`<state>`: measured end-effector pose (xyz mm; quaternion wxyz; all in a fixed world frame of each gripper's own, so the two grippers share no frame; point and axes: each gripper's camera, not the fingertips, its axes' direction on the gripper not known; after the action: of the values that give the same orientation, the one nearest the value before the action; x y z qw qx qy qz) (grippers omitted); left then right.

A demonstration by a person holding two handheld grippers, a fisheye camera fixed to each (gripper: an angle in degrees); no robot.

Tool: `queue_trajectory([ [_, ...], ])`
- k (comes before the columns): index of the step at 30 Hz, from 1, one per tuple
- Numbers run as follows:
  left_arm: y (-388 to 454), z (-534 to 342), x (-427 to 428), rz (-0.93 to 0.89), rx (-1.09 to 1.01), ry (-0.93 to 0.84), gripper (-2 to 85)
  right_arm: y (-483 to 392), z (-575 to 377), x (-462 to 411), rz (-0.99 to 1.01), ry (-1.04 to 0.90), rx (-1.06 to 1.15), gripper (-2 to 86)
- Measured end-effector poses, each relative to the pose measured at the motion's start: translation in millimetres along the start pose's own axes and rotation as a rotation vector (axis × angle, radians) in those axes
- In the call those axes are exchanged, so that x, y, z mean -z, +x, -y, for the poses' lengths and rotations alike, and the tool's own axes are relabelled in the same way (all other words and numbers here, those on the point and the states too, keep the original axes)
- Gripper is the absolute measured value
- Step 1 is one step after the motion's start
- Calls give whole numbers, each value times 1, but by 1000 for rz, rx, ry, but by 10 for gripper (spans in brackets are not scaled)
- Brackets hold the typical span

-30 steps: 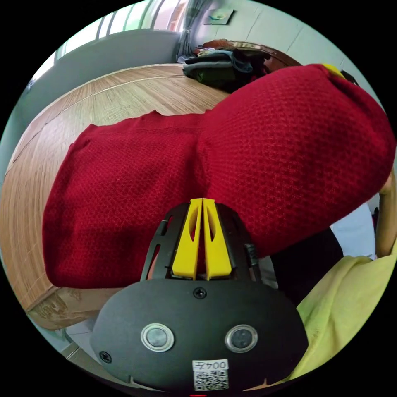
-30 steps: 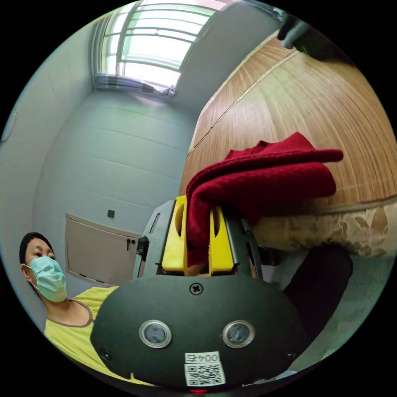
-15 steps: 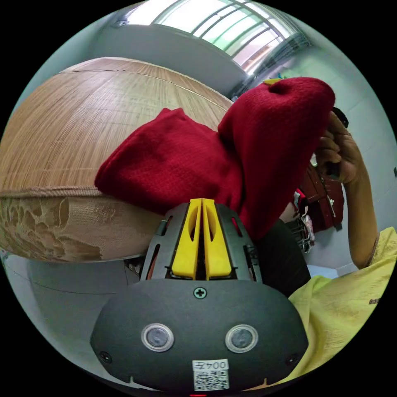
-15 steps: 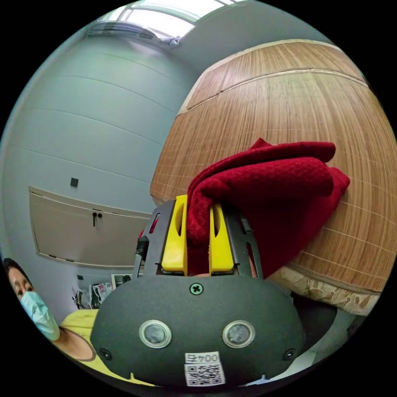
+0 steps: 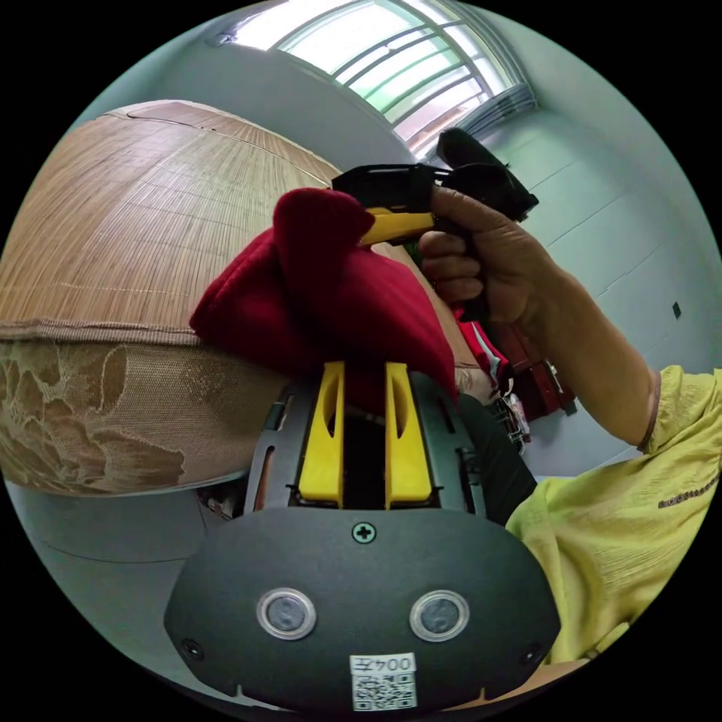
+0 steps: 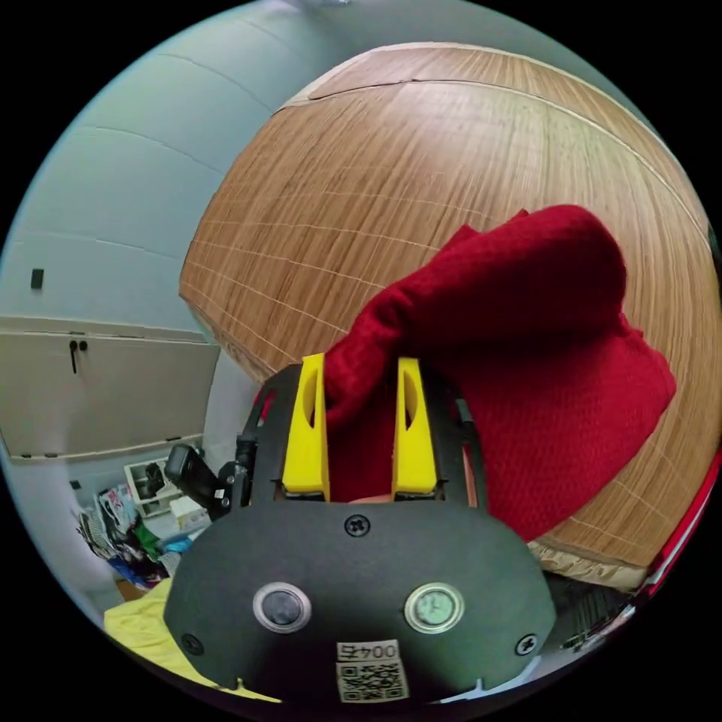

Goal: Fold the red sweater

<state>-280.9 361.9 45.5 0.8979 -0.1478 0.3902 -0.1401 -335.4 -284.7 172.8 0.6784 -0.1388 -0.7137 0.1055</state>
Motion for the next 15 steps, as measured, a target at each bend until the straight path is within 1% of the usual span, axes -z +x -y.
queue_trajectory([
  [3,-14,3,7,-32,19,9,94,-23,-19,27,28,104,140,131],
  [5,-26,5,15,-53,33,24,102,-30,-65,62,1,275,230,132],
  [6,-29,5,17,-57,38,28,104,-30,-82,70,-24,325,245,132],
  [8,-44,5,29,-88,71,59,110,-20,-157,91,-145,524,251,127],
  [10,-56,7,39,-120,105,92,113,-4,-210,87,-171,603,228,120],
  [13,-69,16,50,-142,152,121,119,26,-278,48,-99,572,218,116],
  [15,-74,24,53,-139,181,121,121,40,-307,20,-105,526,161,122],
])
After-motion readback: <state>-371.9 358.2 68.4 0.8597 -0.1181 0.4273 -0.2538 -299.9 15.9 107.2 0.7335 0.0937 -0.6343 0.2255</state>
